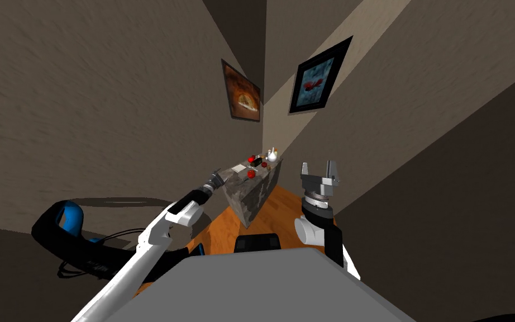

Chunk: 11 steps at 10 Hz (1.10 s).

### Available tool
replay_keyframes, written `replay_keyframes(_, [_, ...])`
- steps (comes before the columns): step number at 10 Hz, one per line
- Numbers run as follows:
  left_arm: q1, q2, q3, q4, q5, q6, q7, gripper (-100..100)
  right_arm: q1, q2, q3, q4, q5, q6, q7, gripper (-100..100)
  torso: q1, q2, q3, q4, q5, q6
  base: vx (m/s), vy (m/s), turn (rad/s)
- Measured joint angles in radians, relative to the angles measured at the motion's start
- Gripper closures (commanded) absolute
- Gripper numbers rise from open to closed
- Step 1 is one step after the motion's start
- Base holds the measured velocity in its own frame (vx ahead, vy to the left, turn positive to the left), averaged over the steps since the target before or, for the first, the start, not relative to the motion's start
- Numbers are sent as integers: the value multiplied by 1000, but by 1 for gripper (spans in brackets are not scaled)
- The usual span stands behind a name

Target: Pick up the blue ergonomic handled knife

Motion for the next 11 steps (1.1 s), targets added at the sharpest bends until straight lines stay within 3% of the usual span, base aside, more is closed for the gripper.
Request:
replay_keyframes(1, [-7,24,7,19,30,25,13,-100,0,0,0,0,0,0,0,0,-1,0,0,0,0,0,41,-91,16])
replay_keyframes(4, [-18,45,12,48,71,100,37,-100,0,0,0,0,0,0,0,0,0,-2,-1,-1,0,0,73,-105,6])
replay_keyframes(7, [-7,87,31,73,139,171,63,-100,0,0,0,0,0,0,0,0,-1,-3,-1,-1,0,0,68,-100,3])
replay_keyframes(10, [-9,96,38,98,173,251,85,-100,0,0,0,0,0,0,0,0,0,-1,-1,0,0,0,70,-97,-10])
replay_keyframes(11, [1,111,46,112,202,271,92,-100,0,0,0,0,0,0,0,0,1,-2,-1,0,0,0,76,-85,-1])
